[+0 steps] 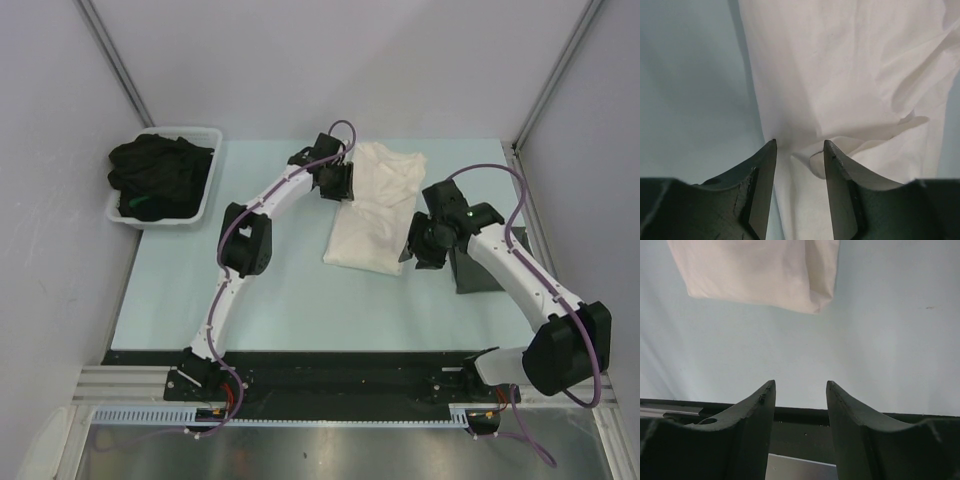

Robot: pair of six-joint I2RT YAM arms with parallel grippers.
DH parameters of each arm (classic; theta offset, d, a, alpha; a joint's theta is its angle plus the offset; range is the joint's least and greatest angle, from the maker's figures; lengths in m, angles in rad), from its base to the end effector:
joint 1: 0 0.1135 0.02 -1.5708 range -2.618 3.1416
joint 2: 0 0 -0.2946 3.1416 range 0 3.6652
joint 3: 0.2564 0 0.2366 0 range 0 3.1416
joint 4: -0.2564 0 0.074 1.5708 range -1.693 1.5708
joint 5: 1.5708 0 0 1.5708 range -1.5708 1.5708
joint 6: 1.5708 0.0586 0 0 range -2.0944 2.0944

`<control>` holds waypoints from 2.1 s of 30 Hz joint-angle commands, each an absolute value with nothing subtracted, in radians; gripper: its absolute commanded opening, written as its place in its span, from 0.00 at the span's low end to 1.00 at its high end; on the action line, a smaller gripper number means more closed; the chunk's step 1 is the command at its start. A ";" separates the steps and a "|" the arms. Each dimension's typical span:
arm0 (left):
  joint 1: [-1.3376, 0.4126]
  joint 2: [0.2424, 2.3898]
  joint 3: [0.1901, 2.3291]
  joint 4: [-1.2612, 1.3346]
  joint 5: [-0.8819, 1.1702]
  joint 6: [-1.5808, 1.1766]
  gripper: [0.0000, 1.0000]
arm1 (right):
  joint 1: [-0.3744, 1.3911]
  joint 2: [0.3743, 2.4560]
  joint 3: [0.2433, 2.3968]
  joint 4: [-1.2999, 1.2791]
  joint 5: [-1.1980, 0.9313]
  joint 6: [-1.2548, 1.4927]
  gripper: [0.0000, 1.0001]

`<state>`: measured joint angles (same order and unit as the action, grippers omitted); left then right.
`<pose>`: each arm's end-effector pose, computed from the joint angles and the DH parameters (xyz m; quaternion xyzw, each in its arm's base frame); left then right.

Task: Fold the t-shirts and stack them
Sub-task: Fold the folded rectangular tshirt in 1/3 of the way, then grab one side of the 2/3 rectangular tshirt with both arms

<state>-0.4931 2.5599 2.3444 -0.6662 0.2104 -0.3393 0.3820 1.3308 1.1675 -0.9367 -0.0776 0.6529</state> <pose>0.5104 -0.2882 0.1837 0.1073 0.9305 -0.2262 0.2673 0.2262 0.0958 0.3036 0.1223 0.9640 0.1481 0.1839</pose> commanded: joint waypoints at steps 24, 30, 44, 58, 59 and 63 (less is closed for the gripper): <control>-0.442 1.951 1.866 -0.802 0.049 -0.278 0.61 | 0.471 1.535 1.154 -0.746 0.052 0.574 0.52; -0.442 1.850 1.733 -0.810 0.063 -0.275 0.62 | 0.477 1.540 1.088 -0.669 0.067 0.583 0.53; -0.443 1.758 1.669 -0.888 0.028 -0.229 0.63 | 0.472 1.578 0.999 -0.532 0.109 0.545 0.54; -0.451 1.638 1.526 -0.897 0.021 -0.224 0.64 | 0.476 1.674 0.988 -0.471 0.120 0.520 0.52; -0.449 1.635 1.519 -0.897 0.021 -0.224 0.64 | 0.476 1.677 0.986 -0.468 0.120 0.519 0.52; -0.456 1.620 1.488 -0.891 0.025 -0.230 0.64 | 0.474 1.689 0.982 -0.465 0.114 0.515 0.47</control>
<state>-0.4442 1.6737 1.5139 -0.9020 0.0292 -0.2428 0.4740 1.6756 0.9947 -0.4927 0.0898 0.5339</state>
